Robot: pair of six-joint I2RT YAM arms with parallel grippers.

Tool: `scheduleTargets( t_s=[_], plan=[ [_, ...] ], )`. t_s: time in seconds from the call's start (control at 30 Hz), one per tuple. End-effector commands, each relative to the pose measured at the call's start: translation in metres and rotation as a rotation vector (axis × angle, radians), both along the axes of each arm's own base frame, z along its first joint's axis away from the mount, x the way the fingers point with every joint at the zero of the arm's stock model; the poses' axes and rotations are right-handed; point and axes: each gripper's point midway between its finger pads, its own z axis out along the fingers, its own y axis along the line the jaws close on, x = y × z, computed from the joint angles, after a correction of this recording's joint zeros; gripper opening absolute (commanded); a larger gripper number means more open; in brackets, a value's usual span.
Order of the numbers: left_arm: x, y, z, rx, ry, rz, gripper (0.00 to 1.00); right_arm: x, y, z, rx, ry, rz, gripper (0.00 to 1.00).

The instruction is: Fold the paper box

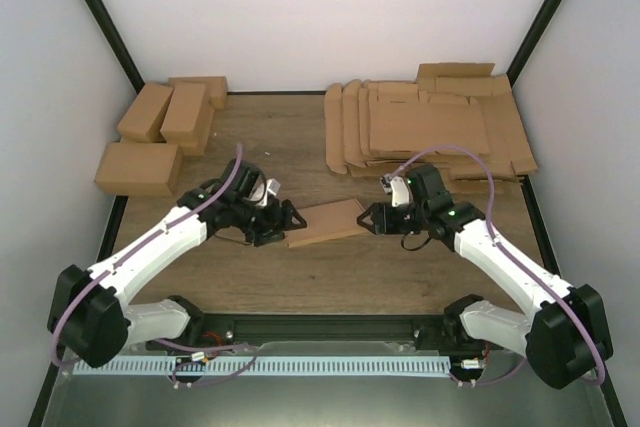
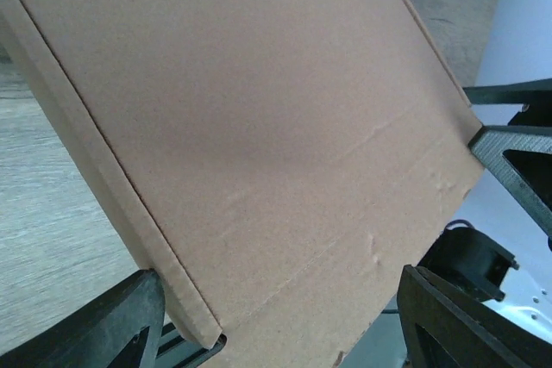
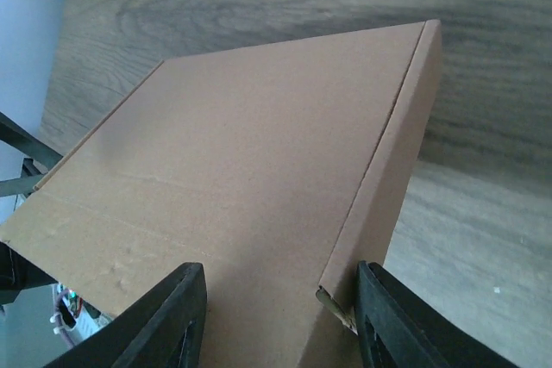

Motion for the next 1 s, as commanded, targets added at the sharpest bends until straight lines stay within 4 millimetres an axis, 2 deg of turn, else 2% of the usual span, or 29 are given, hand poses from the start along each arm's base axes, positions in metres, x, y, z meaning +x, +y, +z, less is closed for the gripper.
scheduleTargets(
  t_s=[0.0, 0.17, 0.43, 0.5, 0.6, 0.7, 0.83, 0.97],
  plan=[
    [0.008, -0.027, 0.031, -0.181, -0.001, -0.07, 0.76, -0.015, 0.011, 0.031, 0.085, 0.097, -0.001, 0.49],
    [0.019, -0.025, 0.036, -0.235, 0.074, -0.008, 0.8, -0.021, 0.009, 0.044, 0.146, 0.173, -0.091, 0.49],
    [0.027, -0.031, 0.04, -0.301, 0.209, 0.071, 0.83, -0.023, -0.002, 0.052, 0.219, 0.34, -0.311, 0.49],
    [0.03, -0.029, 0.039, -0.31, 0.247, 0.099, 0.83, -0.021, -0.007, 0.049, 0.205, 0.383, -0.387, 0.49],
    [0.036, -0.023, 0.027, -0.284, 0.319, 0.154, 0.79, -0.016, -0.013, 0.038, 0.163, 0.433, -0.46, 0.48],
    [0.037, -0.02, 0.012, -0.268, 0.427, 0.19, 0.76, -0.009, -0.009, 0.03, 0.145, 0.494, -0.491, 0.47],
    [0.049, -0.021, 0.004, -0.22, 0.424, 0.187, 0.74, 0.006, -0.01, 0.024, 0.094, 0.498, -0.529, 0.44],
    [0.052, -0.016, -0.001, -0.196, 0.416, 0.2, 0.75, 0.011, -0.014, 0.018, 0.09, 0.488, -0.548, 0.44]
  ],
)
